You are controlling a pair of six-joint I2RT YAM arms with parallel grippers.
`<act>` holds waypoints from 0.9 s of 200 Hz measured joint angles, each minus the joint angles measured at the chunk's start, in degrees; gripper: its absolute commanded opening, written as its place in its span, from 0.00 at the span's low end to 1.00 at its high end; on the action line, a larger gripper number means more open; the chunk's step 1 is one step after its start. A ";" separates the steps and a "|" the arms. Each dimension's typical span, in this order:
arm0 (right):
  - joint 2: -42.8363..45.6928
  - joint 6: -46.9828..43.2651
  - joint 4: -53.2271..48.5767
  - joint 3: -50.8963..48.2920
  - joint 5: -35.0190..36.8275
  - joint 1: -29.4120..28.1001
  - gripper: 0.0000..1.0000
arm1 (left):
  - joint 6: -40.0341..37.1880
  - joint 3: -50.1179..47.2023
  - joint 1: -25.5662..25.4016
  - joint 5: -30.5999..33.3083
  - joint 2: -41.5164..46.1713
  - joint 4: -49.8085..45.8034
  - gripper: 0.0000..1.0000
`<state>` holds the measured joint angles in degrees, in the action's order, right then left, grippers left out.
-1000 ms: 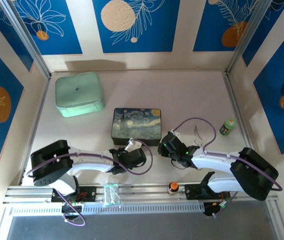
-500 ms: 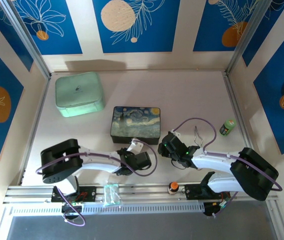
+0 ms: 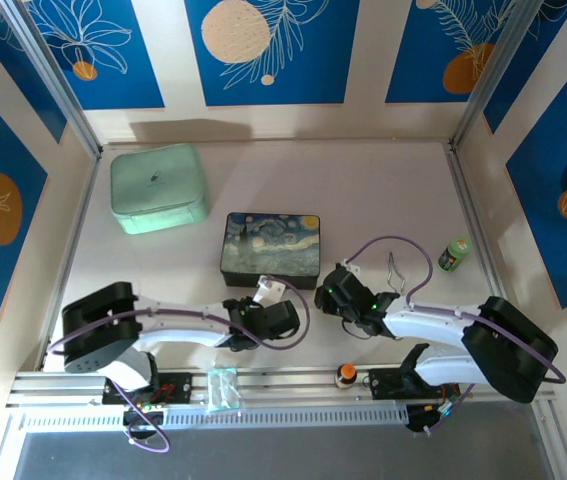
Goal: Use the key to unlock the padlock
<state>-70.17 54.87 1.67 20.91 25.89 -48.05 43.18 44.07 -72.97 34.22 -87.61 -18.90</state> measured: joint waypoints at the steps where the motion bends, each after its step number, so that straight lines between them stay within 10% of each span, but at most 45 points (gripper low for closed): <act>1: 0.09 -0.13 -0.07 -0.02 0.11 -0.11 0.40 | 0.17 0.00 0.00 -0.07 0.13 0.00 0.55; 104: 5.01 -2.27 -3.41 3.48 2.58 -12.41 0.70 | 0.24 -10.21 19.15 -18.36 23.56 10.27 0.89; 180: -14.80 -4.72 11.21 12.39 -7.56 -13.05 0.59 | 5.38 -21.20 24.02 -23.76 34.32 17.99 0.89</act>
<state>-84.97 50.15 12.88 33.30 18.33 -61.10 48.56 22.87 -48.95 10.46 -53.30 -0.91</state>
